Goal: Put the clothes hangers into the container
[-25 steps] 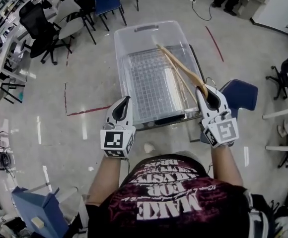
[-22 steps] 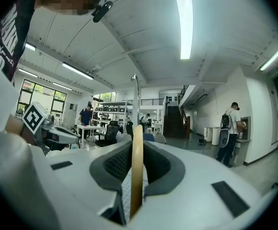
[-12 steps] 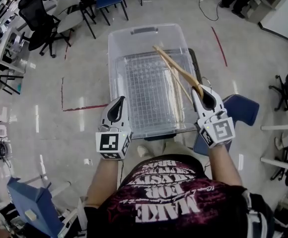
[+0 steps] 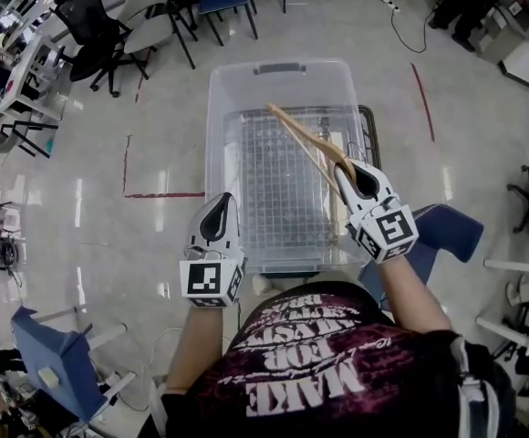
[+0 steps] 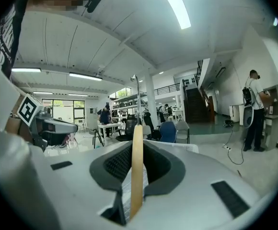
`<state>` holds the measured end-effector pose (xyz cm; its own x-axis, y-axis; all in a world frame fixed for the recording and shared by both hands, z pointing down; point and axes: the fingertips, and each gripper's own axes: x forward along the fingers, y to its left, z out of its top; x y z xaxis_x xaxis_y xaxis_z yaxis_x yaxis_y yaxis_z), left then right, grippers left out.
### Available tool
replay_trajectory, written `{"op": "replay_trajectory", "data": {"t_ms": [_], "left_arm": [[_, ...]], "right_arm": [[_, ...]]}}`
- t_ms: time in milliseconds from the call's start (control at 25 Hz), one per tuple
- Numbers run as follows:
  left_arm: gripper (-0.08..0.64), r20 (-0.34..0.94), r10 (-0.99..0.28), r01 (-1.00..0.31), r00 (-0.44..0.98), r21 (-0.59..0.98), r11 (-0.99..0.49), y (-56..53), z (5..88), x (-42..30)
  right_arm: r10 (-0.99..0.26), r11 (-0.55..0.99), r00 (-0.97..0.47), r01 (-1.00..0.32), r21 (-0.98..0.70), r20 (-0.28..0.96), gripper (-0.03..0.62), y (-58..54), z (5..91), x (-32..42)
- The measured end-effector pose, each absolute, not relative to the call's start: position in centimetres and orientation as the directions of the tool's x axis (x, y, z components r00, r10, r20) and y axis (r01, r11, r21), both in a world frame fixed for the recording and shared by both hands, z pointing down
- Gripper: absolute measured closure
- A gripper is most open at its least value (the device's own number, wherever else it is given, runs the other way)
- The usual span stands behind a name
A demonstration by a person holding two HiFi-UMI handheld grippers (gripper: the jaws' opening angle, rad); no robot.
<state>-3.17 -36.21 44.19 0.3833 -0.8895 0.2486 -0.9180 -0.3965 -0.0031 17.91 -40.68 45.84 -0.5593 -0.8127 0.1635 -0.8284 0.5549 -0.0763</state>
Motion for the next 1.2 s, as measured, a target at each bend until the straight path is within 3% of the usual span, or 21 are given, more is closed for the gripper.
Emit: {"op": "replay_trajectory", "data": {"t_ms": [400,760,1200], "left_arm": [[0.554,0.284,-0.91,-0.95,0.303,0.016,-0.311,-34.2,45.5,-4.2],[0.554,0.31,-0.921,-0.97,0.236,0.023,-0.241,-32.2,46.1,-7.4],[0.554,0.333,-0.924,-0.978,0.19,-0.018,-0.208,-30.8,45.2,-9.5]], "right_arm": [[-0.739,0.586,-0.546,-0.81,-0.023,0.395,0.531,-45.0,53.1,15.5],[-0.76,0.588,-0.582,-0.805,-0.076,0.289,0.531,-48.3,51.6,12.5],[-0.662,0.509,-0.544,-0.831,-0.224,0.516,0.531,-48.5,67.8,10.7]]}}
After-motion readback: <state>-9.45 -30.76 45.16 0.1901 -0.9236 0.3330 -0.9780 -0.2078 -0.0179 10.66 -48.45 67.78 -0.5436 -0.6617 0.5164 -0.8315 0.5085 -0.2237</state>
